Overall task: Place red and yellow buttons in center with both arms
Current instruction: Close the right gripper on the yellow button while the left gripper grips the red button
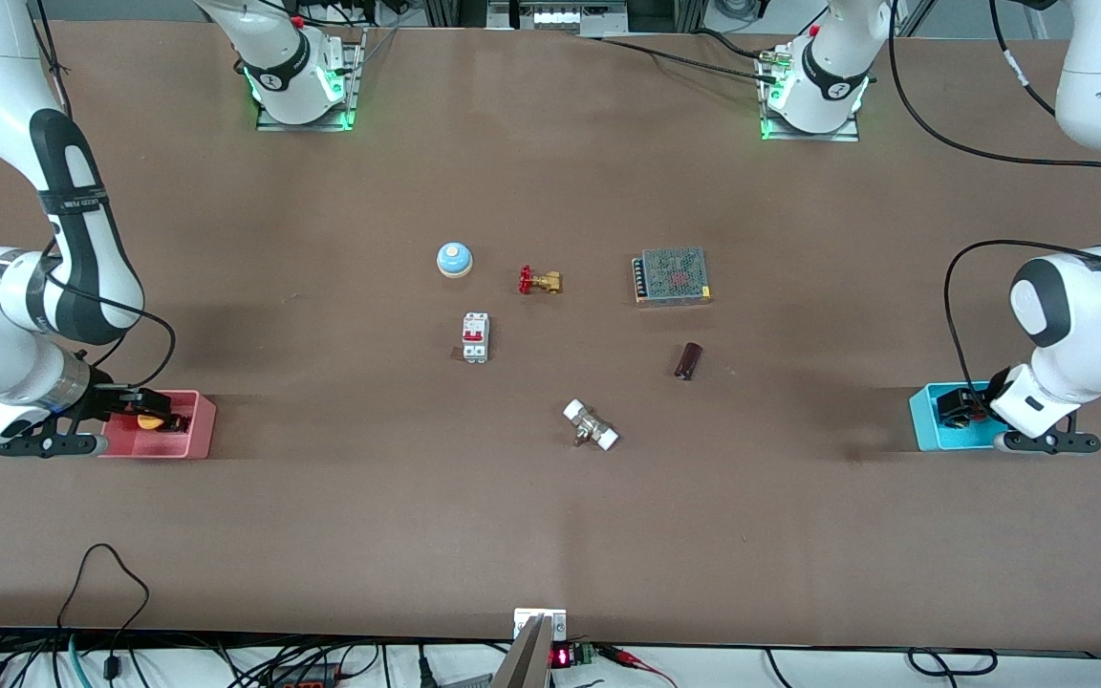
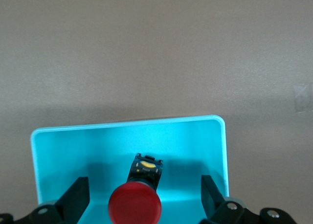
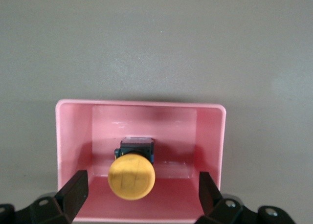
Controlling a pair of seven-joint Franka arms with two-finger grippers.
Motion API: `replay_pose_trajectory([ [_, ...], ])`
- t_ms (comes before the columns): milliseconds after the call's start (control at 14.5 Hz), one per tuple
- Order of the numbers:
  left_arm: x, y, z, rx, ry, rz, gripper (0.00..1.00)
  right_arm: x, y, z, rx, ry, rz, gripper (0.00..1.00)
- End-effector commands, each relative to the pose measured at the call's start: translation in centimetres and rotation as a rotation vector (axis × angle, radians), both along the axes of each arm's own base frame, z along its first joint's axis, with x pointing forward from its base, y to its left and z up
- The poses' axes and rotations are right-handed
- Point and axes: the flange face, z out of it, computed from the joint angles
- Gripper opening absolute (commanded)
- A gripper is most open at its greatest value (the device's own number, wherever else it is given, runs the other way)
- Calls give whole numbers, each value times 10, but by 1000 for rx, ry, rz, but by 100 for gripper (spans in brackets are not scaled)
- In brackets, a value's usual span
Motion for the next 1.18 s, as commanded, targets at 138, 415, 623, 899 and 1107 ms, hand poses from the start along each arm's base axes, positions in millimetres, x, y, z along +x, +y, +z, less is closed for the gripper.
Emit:
replay_pose_trajectory([
  [138, -7, 8, -9, 8, 5, -12, 96, 1, 1, -13, -6, -20, 25, 100],
  [415, -8, 10, -17, 3, 2, -2, 88, 1, 3, -17, -34, -9, 57, 100],
  [623, -7, 10, -23, 2, -4, -1, 70, 1, 5, -19, -32, -7, 55, 100],
  [899, -7, 10, -24, 2, -9, 8, 34, 1, 17, -22, -20, -2, 52, 100],
  [1107, -5, 10, -22, 3, -12, 9, 21, 1, 16, -22, -18, -3, 50, 100],
])
